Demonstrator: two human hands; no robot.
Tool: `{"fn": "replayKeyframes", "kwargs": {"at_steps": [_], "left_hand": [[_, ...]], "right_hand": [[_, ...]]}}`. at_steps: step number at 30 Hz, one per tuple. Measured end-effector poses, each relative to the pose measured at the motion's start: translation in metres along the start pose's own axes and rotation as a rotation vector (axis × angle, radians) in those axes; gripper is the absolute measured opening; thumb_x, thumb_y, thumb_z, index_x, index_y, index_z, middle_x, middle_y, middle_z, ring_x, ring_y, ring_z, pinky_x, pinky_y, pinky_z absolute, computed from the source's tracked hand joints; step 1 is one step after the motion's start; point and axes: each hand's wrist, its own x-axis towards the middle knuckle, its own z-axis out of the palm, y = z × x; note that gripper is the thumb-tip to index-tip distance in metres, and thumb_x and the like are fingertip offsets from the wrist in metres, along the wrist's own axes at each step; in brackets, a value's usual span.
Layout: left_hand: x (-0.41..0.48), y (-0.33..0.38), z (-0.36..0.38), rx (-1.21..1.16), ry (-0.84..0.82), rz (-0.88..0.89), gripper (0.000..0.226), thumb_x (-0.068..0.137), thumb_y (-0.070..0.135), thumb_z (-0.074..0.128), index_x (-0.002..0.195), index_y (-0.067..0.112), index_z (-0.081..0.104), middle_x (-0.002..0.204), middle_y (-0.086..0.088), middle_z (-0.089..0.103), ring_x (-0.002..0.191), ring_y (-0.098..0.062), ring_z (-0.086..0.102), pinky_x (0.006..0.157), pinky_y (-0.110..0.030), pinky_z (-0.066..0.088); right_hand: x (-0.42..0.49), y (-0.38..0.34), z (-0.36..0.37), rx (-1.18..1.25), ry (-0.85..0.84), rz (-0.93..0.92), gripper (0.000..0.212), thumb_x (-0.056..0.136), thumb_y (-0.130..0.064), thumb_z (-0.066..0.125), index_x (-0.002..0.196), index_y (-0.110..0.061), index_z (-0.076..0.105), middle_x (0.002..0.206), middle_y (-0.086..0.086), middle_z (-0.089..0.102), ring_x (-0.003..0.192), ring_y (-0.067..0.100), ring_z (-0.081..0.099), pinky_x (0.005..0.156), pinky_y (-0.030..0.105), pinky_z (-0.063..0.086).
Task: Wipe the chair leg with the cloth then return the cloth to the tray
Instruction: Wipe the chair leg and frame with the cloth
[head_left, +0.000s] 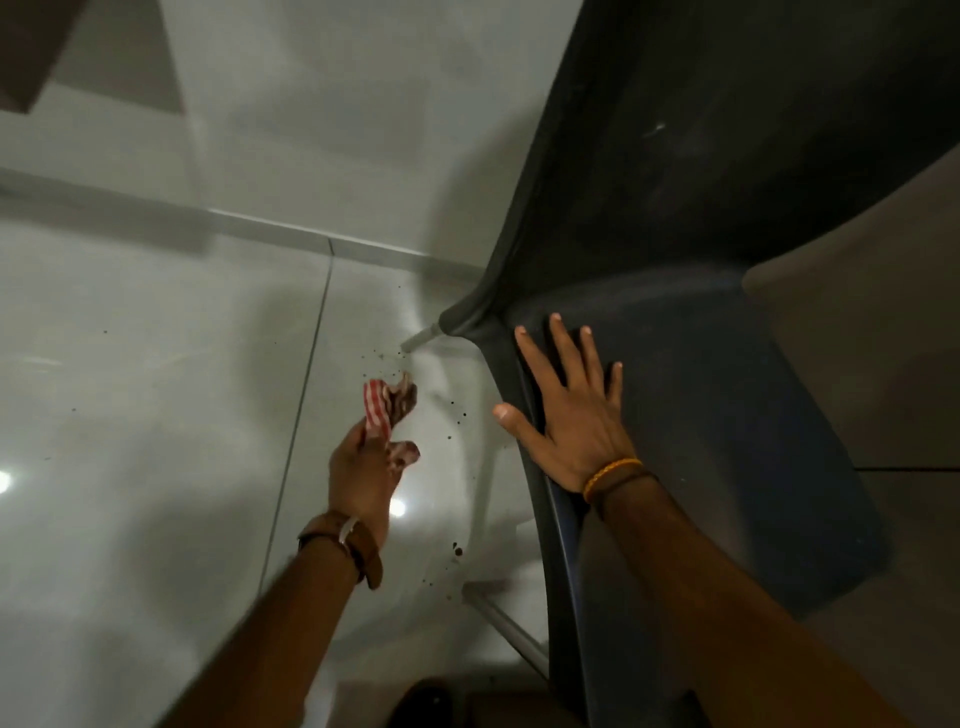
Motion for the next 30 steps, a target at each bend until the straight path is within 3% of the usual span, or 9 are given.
{"fn": "replayKeyframes", "kwargs": {"at_steps": [5,9,13,16,19,22,24,27,30], "left_hand": [[0.035,0.025,0.02,0.007,-0.018,0.091,0.038,0.104,0.046,0.054,0.132,0.026,0.069,0.121,0.014,0.077,0.089,-0.027,0.063,0.103,-0.054,0.054],[0.057,0.029,0.048,0.011,-0.061,0.205,0.04,0.106,0.042,0.05,0.139,0.024,0.063,0.128,0.007,0.074,0.101,-0.02,0.069,0.103,-0.048,0.055],[0.085,0.012,0.08,0.043,-0.025,0.223,0.038,0.109,0.034,0.044,0.141,0.018,0.057,0.128,-0.013,0.071,0.114,-0.029,0.069,0.106,-0.052,0.054],[0.11,-0.001,0.091,0.065,0.028,0.209,0.041,0.108,0.038,0.04,0.139,0.021,0.059,0.126,-0.002,0.071,0.111,-0.015,0.069,0.101,-0.042,0.056],[0.152,-0.015,0.086,0.052,0.013,0.163,0.03,0.107,0.038,0.044,0.123,0.035,0.069,0.103,0.016,0.078,0.081,0.009,0.069,0.078,-0.019,0.058],[0.184,-0.015,0.07,0.11,0.017,0.046,0.029,0.108,0.036,0.046,0.118,0.033,0.073,0.087,0.022,0.078,0.067,0.004,0.063,0.058,-0.007,0.05],[0.199,-0.015,0.066,0.156,-0.001,-0.014,0.037,0.108,0.036,0.047,0.131,0.018,0.069,0.099,0.01,0.078,0.077,-0.004,0.067,0.061,-0.011,0.054],[0.184,-0.004,0.073,0.132,-0.043,0.039,0.04,0.109,0.034,0.043,0.137,0.017,0.065,0.126,0.0,0.075,0.112,-0.018,0.072,0.077,-0.014,0.059],[0.14,0.009,0.076,0.075,-0.038,0.118,0.036,0.108,0.033,0.046,0.137,0.022,0.065,0.129,-0.001,0.074,0.115,-0.025,0.072,0.096,-0.043,0.061]], "right_hand": [[0.001,-0.002,0.007,-0.021,0.022,0.013,0.09,0.09,-0.09,0.025,0.168,-0.051,0.001,0.181,-0.007,-0.01,0.166,0.026,-0.017,0.126,0.071,-0.015],[-0.001,-0.001,0.007,-0.035,0.038,0.007,0.09,0.09,-0.094,0.017,0.167,-0.052,-0.001,0.181,-0.008,-0.009,0.166,0.025,-0.016,0.127,0.07,-0.013],[-0.001,0.0,0.011,-0.021,0.067,-0.004,0.088,0.09,-0.094,0.018,0.167,-0.053,0.0,0.182,-0.009,-0.007,0.166,0.024,-0.016,0.127,0.071,-0.012],[0.001,0.002,0.01,-0.019,0.075,-0.005,0.088,0.092,-0.091,0.026,0.167,-0.053,0.001,0.182,-0.009,-0.006,0.167,0.023,-0.015,0.127,0.072,-0.01],[0.002,0.003,0.01,-0.003,0.096,-0.008,0.089,0.092,-0.09,0.03,0.169,-0.051,0.006,0.182,-0.011,-0.005,0.167,0.022,-0.014,0.127,0.072,-0.009],[-0.003,-0.001,0.011,0.009,0.101,-0.015,0.089,0.091,-0.093,0.026,0.168,-0.053,0.006,0.182,-0.011,-0.003,0.167,0.021,-0.013,0.127,0.071,-0.009],[-0.001,-0.001,0.011,0.013,0.098,-0.011,0.088,0.091,-0.093,0.025,0.167,-0.054,0.005,0.182,-0.01,-0.002,0.167,0.02,-0.013,0.127,0.071,-0.008],[0.001,-0.001,0.008,0.016,0.099,0.008,0.088,0.091,-0.092,0.025,0.167,-0.054,0.006,0.182,-0.011,-0.001,0.167,0.02,-0.012,0.127,0.072,-0.007],[-0.001,-0.004,0.007,0.012,0.099,0.004,0.087,0.092,-0.093,0.024,0.168,-0.053,0.007,0.182,-0.012,-0.002,0.167,0.021,-0.011,0.127,0.073,-0.006]]}}
